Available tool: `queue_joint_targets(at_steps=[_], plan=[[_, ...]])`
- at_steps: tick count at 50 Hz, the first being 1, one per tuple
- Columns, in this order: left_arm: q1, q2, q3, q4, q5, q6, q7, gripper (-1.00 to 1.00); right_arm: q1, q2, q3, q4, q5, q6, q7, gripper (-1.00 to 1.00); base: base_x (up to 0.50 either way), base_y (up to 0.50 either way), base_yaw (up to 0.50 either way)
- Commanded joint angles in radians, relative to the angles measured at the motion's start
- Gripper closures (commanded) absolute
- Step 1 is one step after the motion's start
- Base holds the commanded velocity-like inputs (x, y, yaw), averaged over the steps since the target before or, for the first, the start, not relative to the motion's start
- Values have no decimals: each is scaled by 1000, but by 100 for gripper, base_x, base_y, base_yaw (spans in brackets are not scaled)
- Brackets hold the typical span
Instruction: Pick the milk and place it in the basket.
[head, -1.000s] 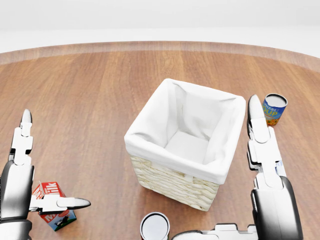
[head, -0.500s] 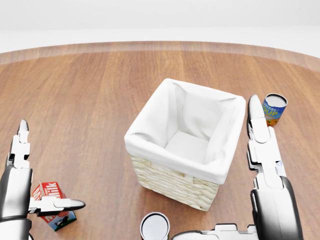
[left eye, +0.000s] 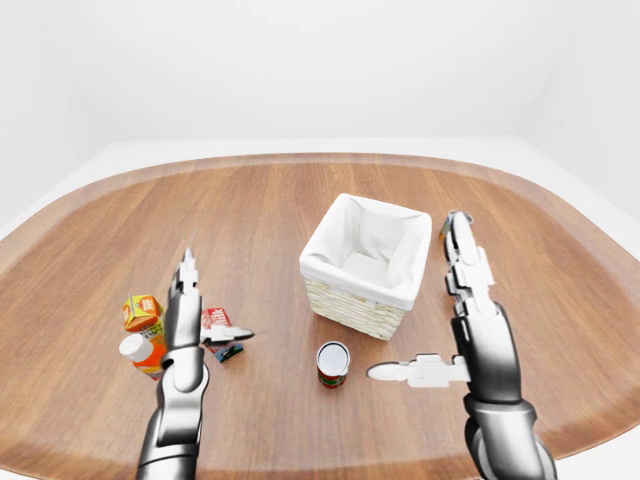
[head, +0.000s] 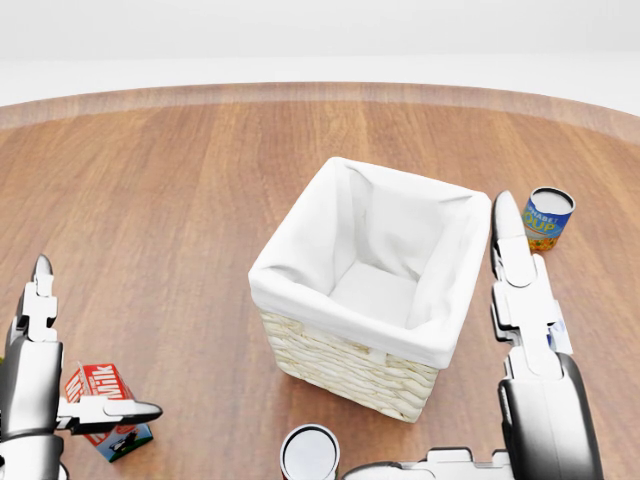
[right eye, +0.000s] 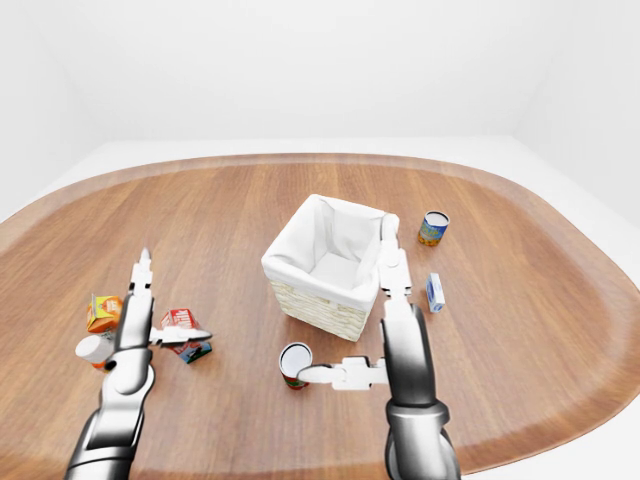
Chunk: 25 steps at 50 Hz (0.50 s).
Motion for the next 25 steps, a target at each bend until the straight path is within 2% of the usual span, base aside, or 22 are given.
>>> queue_joint_targets(at_steps=[1, 12, 25], plan=[[-60, 31, -1, 140, -5, 0, 49, -100, 2, -3, 3, 2, 1, 0, 0, -100, 0, 0, 0], [-167, 77, -21, 394, -36, 0, 109, -100, -1, 0, 0, -1, 2, 0, 2, -100, 0, 0, 0], [-183, 83, -35, 438, -35, 0, 126, -100, -2, 2, -4, -11, 4, 0, 4, -100, 0, 0, 0]])
